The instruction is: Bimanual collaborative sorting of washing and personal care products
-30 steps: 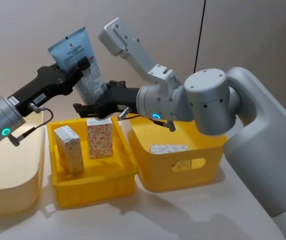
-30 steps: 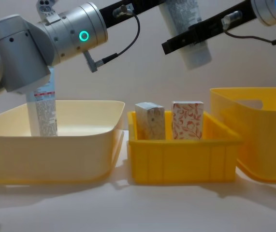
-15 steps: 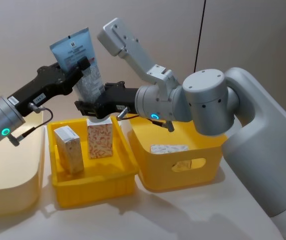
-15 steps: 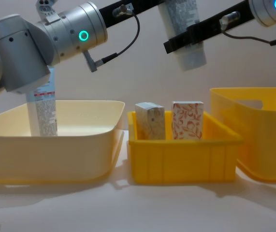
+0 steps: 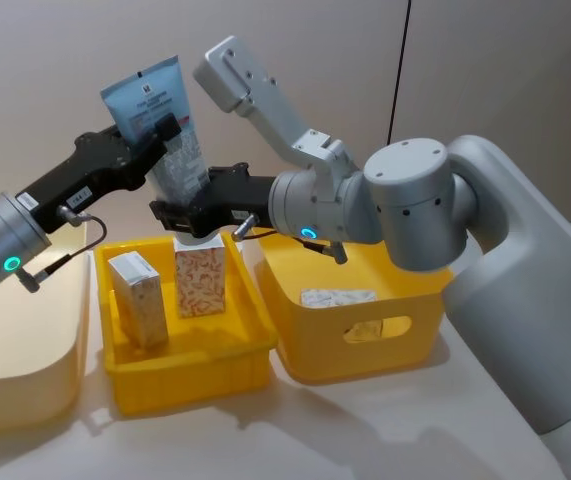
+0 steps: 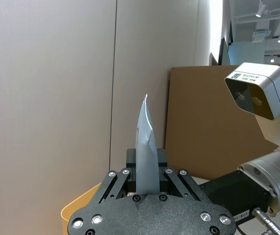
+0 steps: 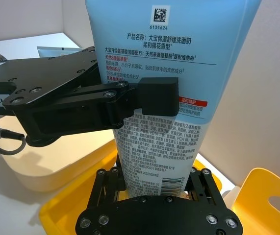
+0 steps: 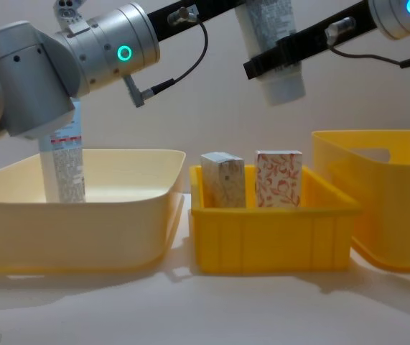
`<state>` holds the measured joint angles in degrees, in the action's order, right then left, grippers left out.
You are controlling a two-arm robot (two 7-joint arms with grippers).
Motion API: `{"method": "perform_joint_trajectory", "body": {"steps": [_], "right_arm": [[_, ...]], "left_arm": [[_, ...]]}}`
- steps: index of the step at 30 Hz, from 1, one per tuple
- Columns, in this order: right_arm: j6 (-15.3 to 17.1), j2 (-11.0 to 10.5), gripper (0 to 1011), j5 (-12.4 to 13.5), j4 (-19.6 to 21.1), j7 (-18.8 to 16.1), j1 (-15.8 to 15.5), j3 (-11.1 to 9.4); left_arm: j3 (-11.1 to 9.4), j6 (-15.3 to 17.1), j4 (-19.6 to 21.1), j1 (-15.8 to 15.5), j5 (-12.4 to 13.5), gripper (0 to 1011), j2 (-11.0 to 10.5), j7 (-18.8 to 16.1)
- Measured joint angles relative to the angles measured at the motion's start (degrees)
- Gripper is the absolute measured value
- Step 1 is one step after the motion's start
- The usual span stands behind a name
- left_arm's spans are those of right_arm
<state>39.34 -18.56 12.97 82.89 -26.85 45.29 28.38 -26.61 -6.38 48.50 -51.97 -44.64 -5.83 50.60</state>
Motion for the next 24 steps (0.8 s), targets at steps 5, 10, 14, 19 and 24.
{"method": "perform_joint_trajectory", "body": {"steps": [5, 10, 14, 19, 24], "right_arm": [[0.0, 0.0, 575, 0.0, 0.0, 0.0, 0.0, 0.0], [0.0, 0.0, 575, 0.0, 0.0, 0.0, 0.0, 0.0], [0.0, 0.0, 576, 0.0, 0.0, 0.0, 0.0, 0.0], [0.0, 0.0, 576, 0.0, 0.0, 0.0, 0.0, 0.0], [0.0, 0.0, 575, 0.0, 0.0, 0.0, 0.0, 0.0]], "left_arm": [[0.0, 0.0, 0.0, 0.0, 0.0, 223, 0.0, 0.0], [0.0, 0.0, 0.0, 0.0, 0.0, 223, 0.0, 0.0], [0.0, 0.0, 0.0, 0.0, 0.0, 223, 0.0, 0.0], [0.0, 0.0, 0.0, 0.0, 0.0, 223, 0.0, 0.0], [0.0, 0.0, 0.0, 0.0, 0.0, 223, 0.0, 0.0]]}}
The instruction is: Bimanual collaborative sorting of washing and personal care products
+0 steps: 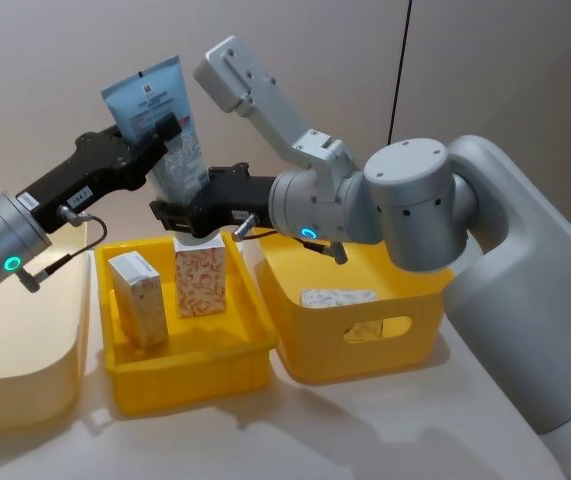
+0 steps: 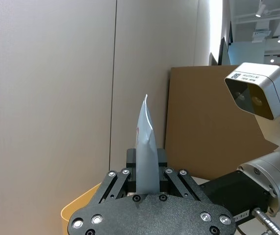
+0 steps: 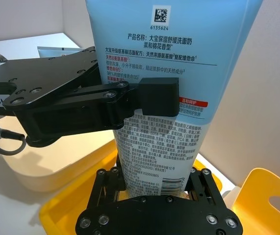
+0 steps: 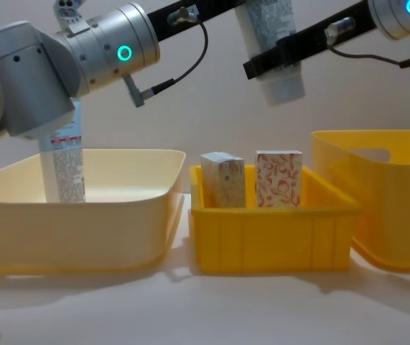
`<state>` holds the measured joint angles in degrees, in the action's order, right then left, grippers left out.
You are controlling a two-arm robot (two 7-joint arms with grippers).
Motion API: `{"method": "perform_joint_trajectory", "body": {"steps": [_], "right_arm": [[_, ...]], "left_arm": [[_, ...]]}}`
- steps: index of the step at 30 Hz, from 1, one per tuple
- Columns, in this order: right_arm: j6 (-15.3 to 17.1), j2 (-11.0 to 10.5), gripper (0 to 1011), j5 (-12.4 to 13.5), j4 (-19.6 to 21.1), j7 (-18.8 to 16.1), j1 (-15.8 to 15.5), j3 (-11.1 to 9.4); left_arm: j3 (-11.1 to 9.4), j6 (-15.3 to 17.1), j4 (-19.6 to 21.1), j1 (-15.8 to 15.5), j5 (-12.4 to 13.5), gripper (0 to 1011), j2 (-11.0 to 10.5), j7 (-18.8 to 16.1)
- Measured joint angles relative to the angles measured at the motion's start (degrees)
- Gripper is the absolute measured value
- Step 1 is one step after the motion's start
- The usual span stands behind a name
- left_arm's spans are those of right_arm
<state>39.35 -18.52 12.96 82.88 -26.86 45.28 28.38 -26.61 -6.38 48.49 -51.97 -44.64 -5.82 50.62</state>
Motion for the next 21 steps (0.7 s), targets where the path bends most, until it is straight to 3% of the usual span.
{"method": "perform_joint_trajectory", "body": {"steps": [4, 12, 21], "right_arm": [[0.0, 0.0, 575, 0.0, 0.0, 0.0, 0.0, 0.0], [0.0, 0.0, 575, 0.0, 0.0, 0.0, 0.0, 0.0], [0.0, 0.0, 575, 0.0, 0.0, 0.0, 0.0, 0.0]], "left_arm": [[0.0, 0.0, 0.0, 0.0, 0.0, 262, 0.0, 0.0], [0.0, 0.0, 0.0, 0.0, 0.0, 481, 0.0, 0.0], [0.0, 0.0, 0.0, 0.0, 0.0, 805, 0.0, 0.0]]}}
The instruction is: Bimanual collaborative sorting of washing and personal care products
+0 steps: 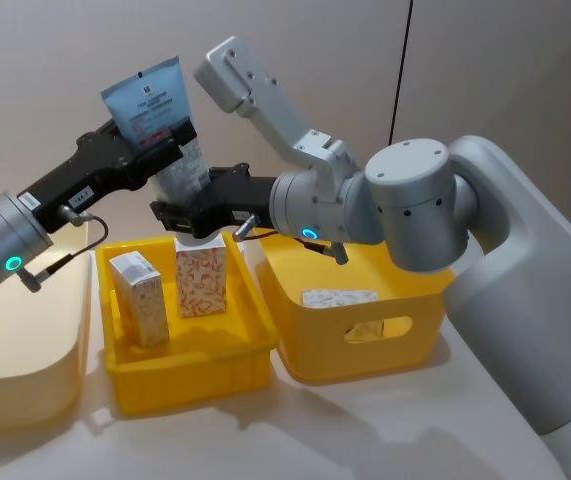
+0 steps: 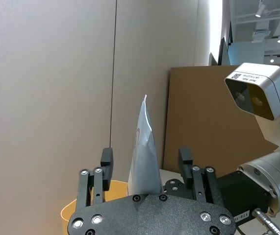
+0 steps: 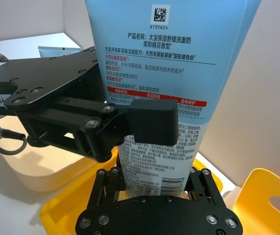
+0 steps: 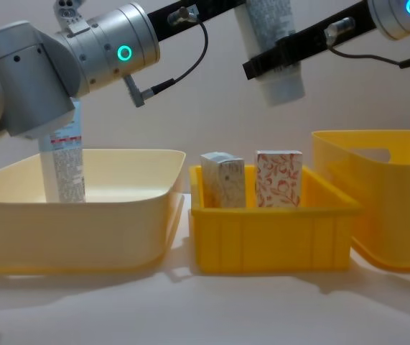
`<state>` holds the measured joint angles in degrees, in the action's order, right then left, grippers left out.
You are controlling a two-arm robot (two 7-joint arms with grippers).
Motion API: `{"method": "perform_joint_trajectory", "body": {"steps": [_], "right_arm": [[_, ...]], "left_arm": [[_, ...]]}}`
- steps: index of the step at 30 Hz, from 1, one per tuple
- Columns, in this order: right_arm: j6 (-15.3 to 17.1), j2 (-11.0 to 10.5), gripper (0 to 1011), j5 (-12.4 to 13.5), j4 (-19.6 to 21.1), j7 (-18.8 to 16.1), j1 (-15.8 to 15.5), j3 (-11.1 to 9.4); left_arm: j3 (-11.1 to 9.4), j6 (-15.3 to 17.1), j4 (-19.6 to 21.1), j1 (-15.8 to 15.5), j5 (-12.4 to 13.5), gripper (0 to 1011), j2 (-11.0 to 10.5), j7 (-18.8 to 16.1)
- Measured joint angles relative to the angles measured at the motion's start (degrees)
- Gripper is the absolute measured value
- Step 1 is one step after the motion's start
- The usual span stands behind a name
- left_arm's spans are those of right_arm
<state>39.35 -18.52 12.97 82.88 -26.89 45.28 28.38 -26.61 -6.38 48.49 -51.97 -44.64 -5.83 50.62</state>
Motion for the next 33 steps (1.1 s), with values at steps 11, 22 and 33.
{"method": "perform_joint_trajectory", "body": {"steps": [11, 22, 33], "right_arm": [[0.0, 0.0, 576, 0.0, 0.0, 0.0, 0.0, 0.0], [-0.9, -0.3, 575, 0.0, -0.1, 0.6, 0.0, -0.6], [-2.1, -3.2, 575, 0.0, 0.8, 2.1, -1.0, -4.1]], "left_arm": [[0.0, 0.0, 0.0, 0.0, 0.0, 1003, 0.0, 0.0], [0.0, 0.0, 0.0, 0.0, 0.0, 1003, 0.0, 0.0], [0.0, 0.0, 0.0, 0.0, 0.0, 1004, 0.0, 0.0]]}}
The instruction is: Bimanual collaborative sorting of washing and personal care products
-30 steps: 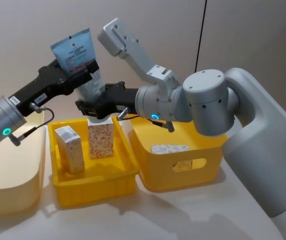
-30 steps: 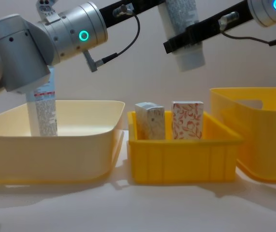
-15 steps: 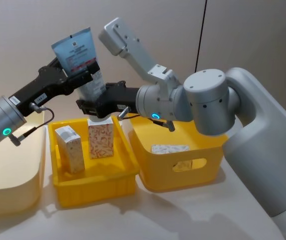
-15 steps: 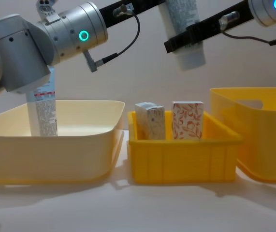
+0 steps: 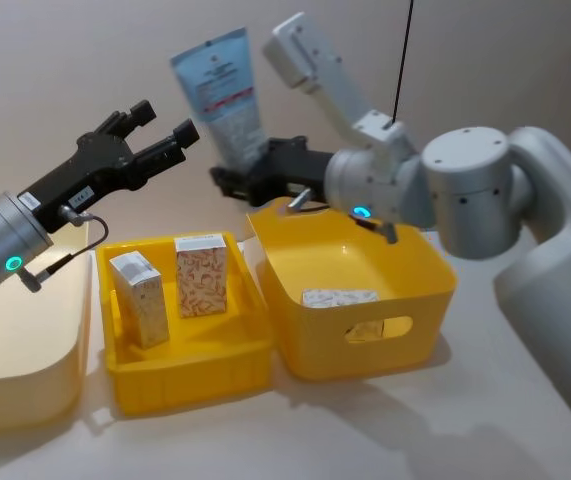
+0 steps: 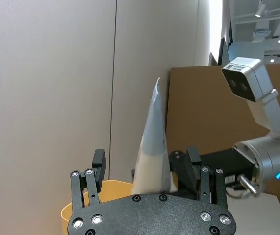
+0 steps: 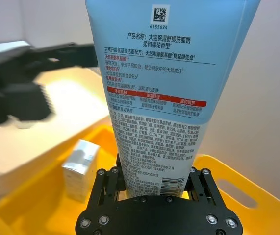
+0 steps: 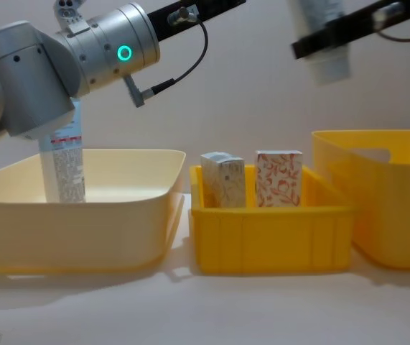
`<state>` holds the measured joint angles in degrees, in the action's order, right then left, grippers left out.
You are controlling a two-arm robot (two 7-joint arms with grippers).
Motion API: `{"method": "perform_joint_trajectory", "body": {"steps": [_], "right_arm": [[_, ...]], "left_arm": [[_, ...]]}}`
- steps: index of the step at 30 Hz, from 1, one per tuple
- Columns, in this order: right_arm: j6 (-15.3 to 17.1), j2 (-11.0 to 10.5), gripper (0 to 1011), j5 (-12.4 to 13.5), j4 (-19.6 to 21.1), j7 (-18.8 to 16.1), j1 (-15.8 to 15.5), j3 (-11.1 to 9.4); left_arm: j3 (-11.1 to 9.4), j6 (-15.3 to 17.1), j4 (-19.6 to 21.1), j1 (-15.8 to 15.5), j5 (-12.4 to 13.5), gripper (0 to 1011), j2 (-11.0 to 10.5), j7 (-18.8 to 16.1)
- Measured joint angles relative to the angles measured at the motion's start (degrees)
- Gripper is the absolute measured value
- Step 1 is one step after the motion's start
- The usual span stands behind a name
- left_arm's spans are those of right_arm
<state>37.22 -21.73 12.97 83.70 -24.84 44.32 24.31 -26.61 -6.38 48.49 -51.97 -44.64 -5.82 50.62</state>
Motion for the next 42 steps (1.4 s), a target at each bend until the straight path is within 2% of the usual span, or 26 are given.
{"method": "perform_joint_trajectory", "body": {"steps": [4, 5, 13, 19, 27, 29, 30, 36, 37, 42], "right_arm": [[0.1, -1.7, 575, -0.1, 0.9, 0.6, -0.8, -1.8], [0.4, -2.6, 575, -0.2, 1.4, 1.1, -1.5, -2.8], [2.5, -4.4, 575, -0.5, 2.2, 3.4, -3.4, -5.8], [3.9, -3.8, 575, -1.0, 0.2, 5.1, -3.4, -6.6], [5.2, -1.6, 576, -2.2, -4.4, 7.7, -1.8, -6.7], [5.5, -1.2, 627, -2.4, -5.3, 8.2, -1.4, -6.7], [5.6, -1.1, 688, -2.5, -5.6, 8.3, -1.4, -6.7], [6.1, -0.2, 828, -2.9, -7.5, 9.3, -0.7, -6.6], [6.1, -0.1, 889, -3.0, -7.6, 9.4, -0.6, -6.6], [6.4, 0.3, 1001, -3.2, -8.4, 9.8, -0.4, -6.6]], "left_arm": [[0.0, 0.0, 0.0, 0.0, 0.0, 1003, 0.0, 0.0], [0.0, 0.0, 0.0, 0.0, 0.0, 1003, 0.0, 0.0], [0.0, 0.0, 0.0, 0.0, 0.0, 1003, 0.0, 0.0], [0.0, 0.0, 0.0, 0.0, 0.0, 1003, 0.0, 0.0], [0.0, 0.0, 0.0, 0.0, 0.0, 1003, 0.0, 0.0], [0.0, 0.0, 0.0, 0.0, 0.0, 1003, 0.0, 0.0], [0.0, 0.0, 0.0, 0.0, 0.0, 1003, 0.0, 0.0], [0.0, 0.0, 0.0, 0.0, 0.0, 1003, 0.0, 0.0], [0.0, 0.0, 0.0, 0.0, 0.0, 1003, 0.0, 0.0], [0.0, 0.0, 0.0, 0.0, 0.0, 1003, 0.0, 0.0]]}}
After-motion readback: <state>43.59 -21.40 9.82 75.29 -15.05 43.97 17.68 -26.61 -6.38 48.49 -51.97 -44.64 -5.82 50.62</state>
